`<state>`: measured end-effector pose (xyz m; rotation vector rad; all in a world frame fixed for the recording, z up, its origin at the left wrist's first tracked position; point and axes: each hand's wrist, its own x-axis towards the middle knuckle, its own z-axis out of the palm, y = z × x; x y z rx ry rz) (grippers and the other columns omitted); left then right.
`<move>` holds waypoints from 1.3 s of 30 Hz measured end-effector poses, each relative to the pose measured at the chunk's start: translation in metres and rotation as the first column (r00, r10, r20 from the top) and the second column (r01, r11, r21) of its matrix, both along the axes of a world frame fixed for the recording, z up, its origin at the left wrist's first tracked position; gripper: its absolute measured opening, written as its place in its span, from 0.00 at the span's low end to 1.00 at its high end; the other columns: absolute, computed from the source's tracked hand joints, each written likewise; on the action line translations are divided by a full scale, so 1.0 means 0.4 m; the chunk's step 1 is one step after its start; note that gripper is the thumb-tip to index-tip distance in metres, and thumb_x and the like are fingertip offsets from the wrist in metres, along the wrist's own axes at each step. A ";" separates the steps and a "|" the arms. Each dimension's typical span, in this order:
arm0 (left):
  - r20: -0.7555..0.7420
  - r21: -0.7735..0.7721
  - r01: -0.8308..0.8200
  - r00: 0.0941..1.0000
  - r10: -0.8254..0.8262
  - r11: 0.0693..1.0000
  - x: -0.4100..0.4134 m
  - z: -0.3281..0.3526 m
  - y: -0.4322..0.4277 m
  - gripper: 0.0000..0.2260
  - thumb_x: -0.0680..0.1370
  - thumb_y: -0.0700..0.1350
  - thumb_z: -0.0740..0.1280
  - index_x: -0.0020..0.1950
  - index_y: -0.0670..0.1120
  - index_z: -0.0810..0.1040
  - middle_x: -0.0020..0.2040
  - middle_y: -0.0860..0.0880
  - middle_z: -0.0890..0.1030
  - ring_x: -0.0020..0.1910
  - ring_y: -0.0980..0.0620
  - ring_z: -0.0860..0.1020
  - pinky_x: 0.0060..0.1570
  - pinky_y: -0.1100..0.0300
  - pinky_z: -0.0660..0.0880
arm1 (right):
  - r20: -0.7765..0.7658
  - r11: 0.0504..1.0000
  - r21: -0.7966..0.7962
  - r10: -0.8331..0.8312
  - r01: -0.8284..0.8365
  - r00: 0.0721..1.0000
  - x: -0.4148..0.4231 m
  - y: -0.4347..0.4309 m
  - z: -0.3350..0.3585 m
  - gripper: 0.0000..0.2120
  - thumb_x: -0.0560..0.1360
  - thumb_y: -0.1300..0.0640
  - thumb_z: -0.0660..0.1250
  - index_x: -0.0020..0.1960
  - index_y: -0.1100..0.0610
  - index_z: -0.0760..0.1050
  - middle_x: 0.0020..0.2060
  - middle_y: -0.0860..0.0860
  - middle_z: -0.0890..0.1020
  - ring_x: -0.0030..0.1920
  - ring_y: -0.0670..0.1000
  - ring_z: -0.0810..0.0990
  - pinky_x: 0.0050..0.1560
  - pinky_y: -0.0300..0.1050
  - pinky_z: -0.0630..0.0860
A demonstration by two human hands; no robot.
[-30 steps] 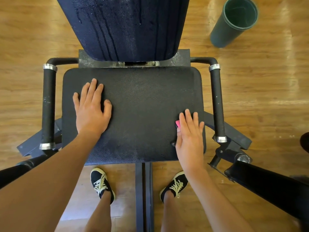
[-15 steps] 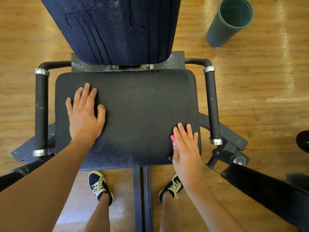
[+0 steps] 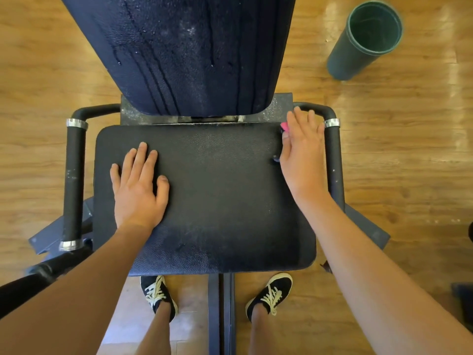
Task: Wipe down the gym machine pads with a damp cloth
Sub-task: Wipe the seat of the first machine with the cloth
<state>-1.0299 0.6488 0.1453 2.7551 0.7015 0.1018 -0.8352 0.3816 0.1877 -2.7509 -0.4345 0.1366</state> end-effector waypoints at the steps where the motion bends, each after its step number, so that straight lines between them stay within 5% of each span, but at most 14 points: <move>1: -0.001 0.002 0.002 1.000 -0.002 1.000 0.000 -0.001 0.001 0.24 0.83 0.52 0.55 0.78 0.46 0.67 0.82 0.48 0.61 0.81 0.47 0.55 0.79 0.41 0.46 | 0.000 0.999 -0.034 0.015 -0.015 1.000 0.020 0.008 0.000 0.22 0.86 0.61 0.55 0.80 0.60 0.63 0.80 0.56 0.64 0.81 0.60 0.55 0.81 0.59 0.50; 7: -0.003 0.004 0.008 1.000 -0.007 1.000 0.003 -0.002 0.003 0.24 0.83 0.52 0.55 0.78 0.46 0.67 0.82 0.48 0.61 0.81 0.47 0.55 0.79 0.41 0.46 | -0.042 0.982 -0.181 0.045 -0.051 0.998 0.069 0.025 -0.008 0.22 0.87 0.59 0.53 0.80 0.58 0.62 0.80 0.54 0.63 0.81 0.60 0.56 0.80 0.57 0.51; 15: 0.007 0.006 0.011 1.000 -0.011 1.000 0.003 -0.002 0.005 0.24 0.83 0.52 0.55 0.78 0.46 0.67 0.82 0.48 0.61 0.81 0.47 0.56 0.79 0.42 0.46 | -0.083 0.998 -0.038 0.049 -0.052 0.995 -0.039 -0.017 -0.017 0.24 0.85 0.63 0.59 0.80 0.60 0.63 0.80 0.55 0.63 0.82 0.59 0.54 0.80 0.55 0.43; 28: 0.009 0.009 0.010 1.000 -0.010 1.000 0.005 -0.003 0.005 0.24 0.82 0.52 0.55 0.78 0.46 0.67 0.82 0.48 0.61 0.81 0.47 0.56 0.79 0.44 0.45 | -0.104 0.996 -0.039 0.072 -0.076 0.992 0.017 -0.001 -0.032 0.24 0.84 0.65 0.59 0.80 0.61 0.62 0.81 0.56 0.60 0.82 0.61 0.52 0.81 0.59 0.45; 39: -0.005 -0.012 0.007 1.000 -0.007 1.000 0.004 0.008 0.002 0.24 0.83 0.51 0.55 0.78 0.46 0.67 0.82 0.48 0.61 0.81 0.47 0.55 0.79 0.41 0.46 | -0.117 0.996 -0.047 0.075 -0.081 0.990 -0.149 -0.073 -0.041 0.29 0.82 0.66 0.62 0.81 0.59 0.60 0.81 0.55 0.60 0.82 0.60 0.52 0.79 0.56 0.43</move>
